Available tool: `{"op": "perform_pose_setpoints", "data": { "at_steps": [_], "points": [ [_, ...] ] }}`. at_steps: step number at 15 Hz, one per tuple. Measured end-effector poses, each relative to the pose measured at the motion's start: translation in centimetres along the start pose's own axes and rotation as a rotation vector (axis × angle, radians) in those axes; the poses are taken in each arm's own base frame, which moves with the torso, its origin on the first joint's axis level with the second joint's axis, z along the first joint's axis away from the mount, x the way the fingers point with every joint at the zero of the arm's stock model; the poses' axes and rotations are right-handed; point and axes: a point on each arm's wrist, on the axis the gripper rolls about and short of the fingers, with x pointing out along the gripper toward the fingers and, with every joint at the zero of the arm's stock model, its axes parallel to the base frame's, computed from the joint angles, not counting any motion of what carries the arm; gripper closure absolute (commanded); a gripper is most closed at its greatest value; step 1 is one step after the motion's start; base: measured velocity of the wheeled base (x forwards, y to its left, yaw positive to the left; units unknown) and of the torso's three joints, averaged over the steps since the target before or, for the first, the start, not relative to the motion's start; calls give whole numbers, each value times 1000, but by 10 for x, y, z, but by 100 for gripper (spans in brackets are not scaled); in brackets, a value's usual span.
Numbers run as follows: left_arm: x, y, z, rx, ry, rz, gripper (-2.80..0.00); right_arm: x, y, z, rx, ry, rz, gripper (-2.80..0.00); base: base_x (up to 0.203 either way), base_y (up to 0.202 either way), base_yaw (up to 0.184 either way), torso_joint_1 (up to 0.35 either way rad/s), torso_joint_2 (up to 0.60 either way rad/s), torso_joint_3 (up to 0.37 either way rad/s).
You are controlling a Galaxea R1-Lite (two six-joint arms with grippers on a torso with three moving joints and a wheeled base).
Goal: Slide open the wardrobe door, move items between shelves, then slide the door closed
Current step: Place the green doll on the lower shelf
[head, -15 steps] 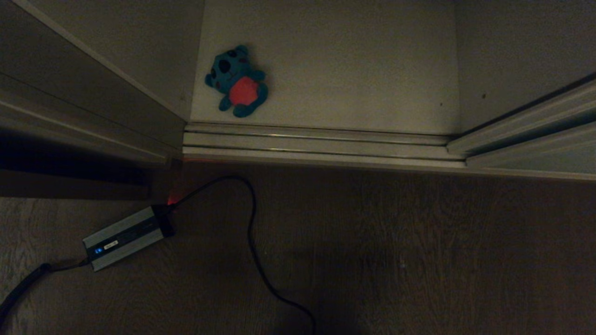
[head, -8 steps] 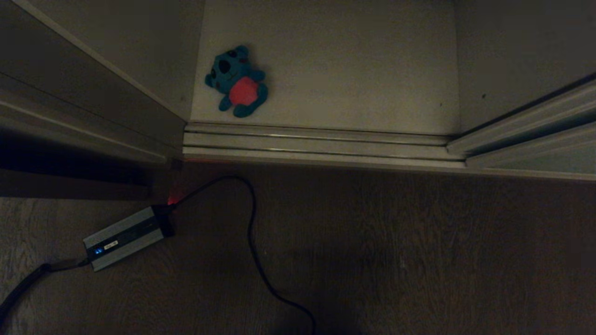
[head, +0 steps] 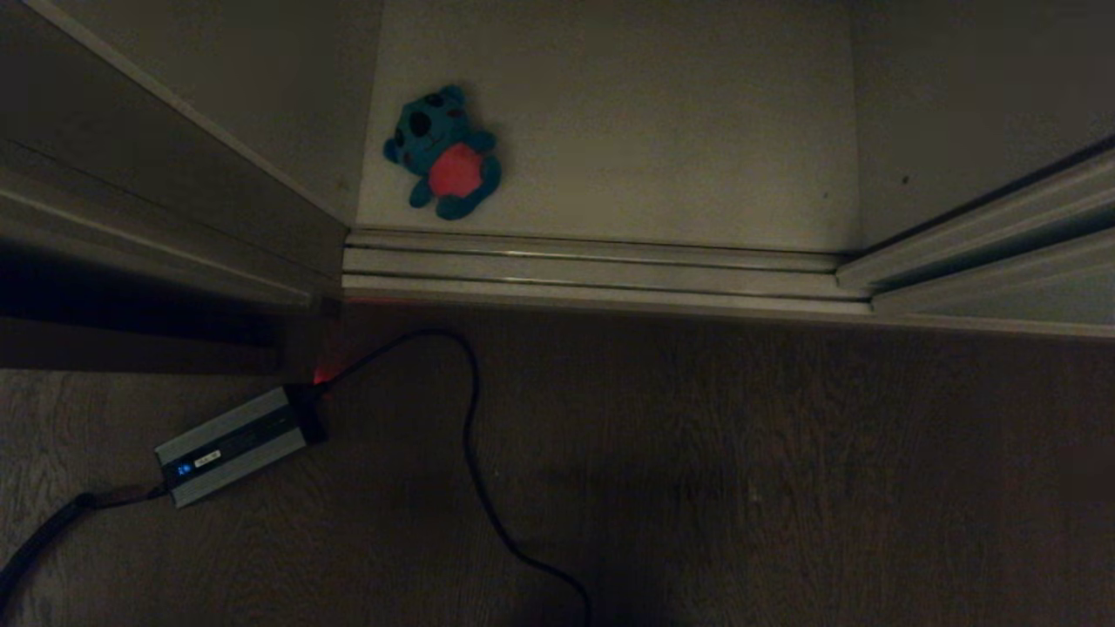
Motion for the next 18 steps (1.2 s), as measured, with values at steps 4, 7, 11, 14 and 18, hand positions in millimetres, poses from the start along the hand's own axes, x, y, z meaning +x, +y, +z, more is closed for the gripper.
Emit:
{"op": "perform_pose_setpoints", "data": {
  "at_steps": [4, 7, 11, 14, 18],
  "points": [
    [0, 0, 0, 0, 1, 1, 0, 0, 0, 0, 0, 0, 0, 0, 0, 0, 0, 0, 1, -170],
    [0, 0, 0, 17, 2, -2, 0, 0, 0, 0, 0, 0, 0, 0, 0, 0, 0, 3, 2, -199],
    [0, 0, 0, 23, 3, -5, 0, 0, 0, 0, 0, 0, 0, 0, 0, 0, 0, 4, 3, -148],
    [0, 0, 0, 15, 3, -2, 0, 0, 0, 0, 0, 0, 0, 0, 0, 0, 0, 3, -1, -24],
    [0, 0, 0, 5, 3, -2, 0, 0, 0, 0, 0, 0, 0, 0, 0, 0, 0, 1, 0, 79]
  ]
}}
